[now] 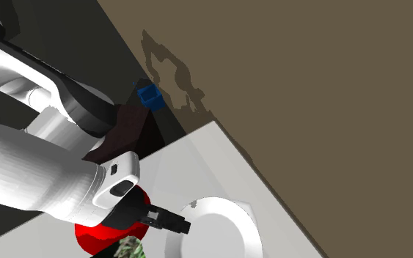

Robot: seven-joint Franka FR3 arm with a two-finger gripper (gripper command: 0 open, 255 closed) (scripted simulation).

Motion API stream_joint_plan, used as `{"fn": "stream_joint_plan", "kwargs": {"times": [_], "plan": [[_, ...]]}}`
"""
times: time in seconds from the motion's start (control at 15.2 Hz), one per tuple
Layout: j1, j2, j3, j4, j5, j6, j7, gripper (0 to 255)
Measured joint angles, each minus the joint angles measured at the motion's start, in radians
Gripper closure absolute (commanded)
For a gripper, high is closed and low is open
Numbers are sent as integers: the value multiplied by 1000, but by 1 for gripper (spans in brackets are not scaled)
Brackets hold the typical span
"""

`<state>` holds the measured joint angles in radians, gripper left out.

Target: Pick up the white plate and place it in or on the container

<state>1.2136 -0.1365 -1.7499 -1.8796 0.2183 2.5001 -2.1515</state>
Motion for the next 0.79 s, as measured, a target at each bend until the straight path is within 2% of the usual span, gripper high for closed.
{"fn": "stream_joint_plan", "kwargs": {"times": [0.07, 0.13, 0.2, 0.26, 0.33, 0.46, 0.79], "plan": [[0, 0, 0, 0, 0, -1, 0, 0], [-90, 53, 69, -5, 51, -23, -43, 0], [-109, 147, 38, 5, 183, -73, -126, 0], [-149, 268, 6, 17, 349, -150, -221, 0], [-82, 319, -91, 17, 440, -193, -264, 0], [-46, 347, -143, 19, 481, -221, -289, 0], [-38, 352, -154, 22, 489, -229, -293, 0]]}}
